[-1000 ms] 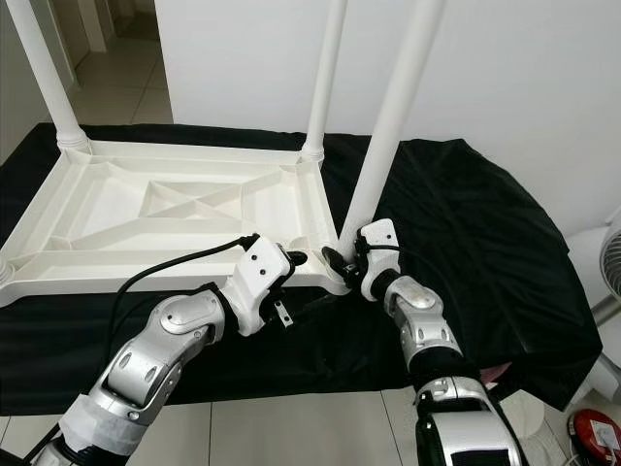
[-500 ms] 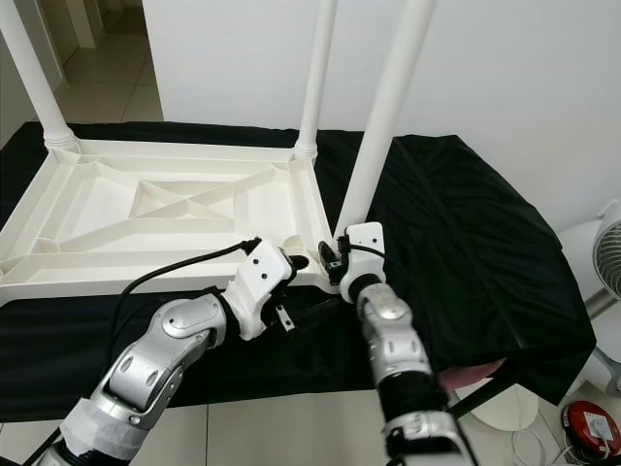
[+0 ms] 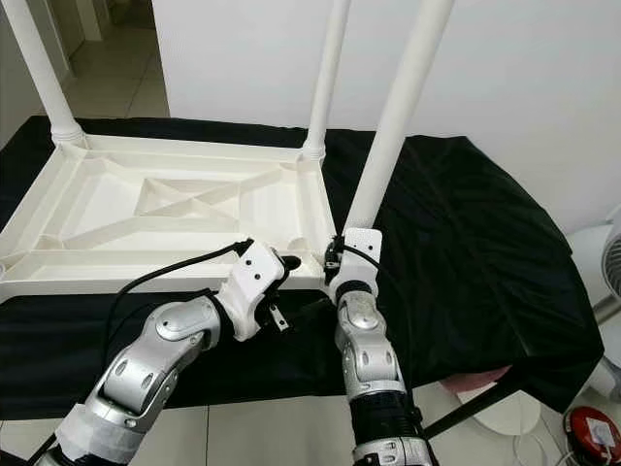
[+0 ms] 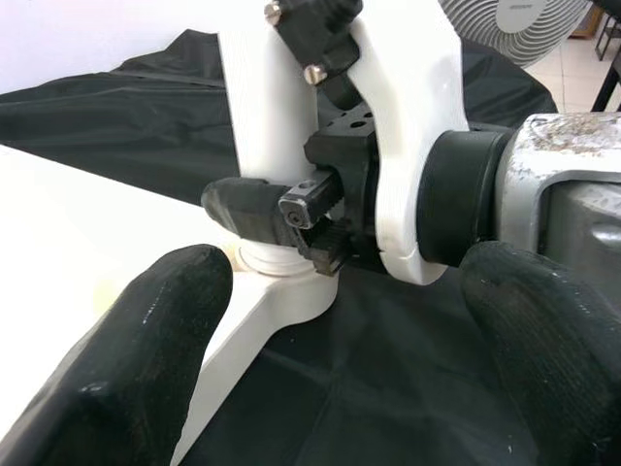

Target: Building children table

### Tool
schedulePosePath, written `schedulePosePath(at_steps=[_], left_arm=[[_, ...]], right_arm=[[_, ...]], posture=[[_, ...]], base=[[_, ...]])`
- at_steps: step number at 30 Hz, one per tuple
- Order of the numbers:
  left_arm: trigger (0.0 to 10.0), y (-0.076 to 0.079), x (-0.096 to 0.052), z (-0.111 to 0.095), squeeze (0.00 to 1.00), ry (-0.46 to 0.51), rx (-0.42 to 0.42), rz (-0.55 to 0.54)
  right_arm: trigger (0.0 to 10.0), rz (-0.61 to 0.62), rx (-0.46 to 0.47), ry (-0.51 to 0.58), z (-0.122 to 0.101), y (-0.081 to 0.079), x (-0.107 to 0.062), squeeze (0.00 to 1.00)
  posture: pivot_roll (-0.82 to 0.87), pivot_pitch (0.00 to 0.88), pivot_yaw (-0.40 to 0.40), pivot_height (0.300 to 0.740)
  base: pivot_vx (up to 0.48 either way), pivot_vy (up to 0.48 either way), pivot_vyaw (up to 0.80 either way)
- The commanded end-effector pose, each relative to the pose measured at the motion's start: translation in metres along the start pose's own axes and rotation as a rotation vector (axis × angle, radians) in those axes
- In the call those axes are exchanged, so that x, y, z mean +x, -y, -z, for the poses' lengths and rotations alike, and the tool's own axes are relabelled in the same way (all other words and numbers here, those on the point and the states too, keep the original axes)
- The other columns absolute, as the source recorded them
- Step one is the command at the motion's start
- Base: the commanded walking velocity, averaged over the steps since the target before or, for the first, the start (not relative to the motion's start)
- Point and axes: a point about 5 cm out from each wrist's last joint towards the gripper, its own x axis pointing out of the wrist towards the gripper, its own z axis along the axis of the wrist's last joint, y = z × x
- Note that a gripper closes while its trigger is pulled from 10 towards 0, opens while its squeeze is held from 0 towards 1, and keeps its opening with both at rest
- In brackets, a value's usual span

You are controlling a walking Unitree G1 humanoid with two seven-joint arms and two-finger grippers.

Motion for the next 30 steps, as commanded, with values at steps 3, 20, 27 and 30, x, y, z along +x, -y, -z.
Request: schedulePosePath(at_steps=[3,20,27,30], left_arm=[[10.0,-0.005,0.0,-0.001,0.0,0.001,0.0,-0.086],[10.0,-0.008,-0.002,0.0,0.0,-0.009,-0.001,-0.098],[10.0,-0.015,-0.005,0.0,0.0,-0.008,0.003,-0.119],[10.0,-0.023,-0.007,-0.002,0.0,0.002,-0.001,-0.151]], right_arm=[[10.0,0.044,-0.006,0.009,-0.001,0.01,-0.003,1.0],[10.0,0.019,-0.092,0.097,0.006,0.038,-0.037,1.0],[10.0,-0.05,-0.106,0.083,0.018,0.04,-0.058,0.0],[4.2,-0.107,-0.11,0.084,0.023,0.04,-0.07,0.0]], posture=[[0.02,0.0,-0.118,0.74],[0.0,0.0,-0.107,0.74],[-0.01,0.0,-0.099,0.74],[-0.02,0.0,-0.089,0.74]], base=[[0.0,0.0,0.0],[0.0,0.0,0.0],[0.0,0.0,0.0],[0.0,0.0,0.0]])
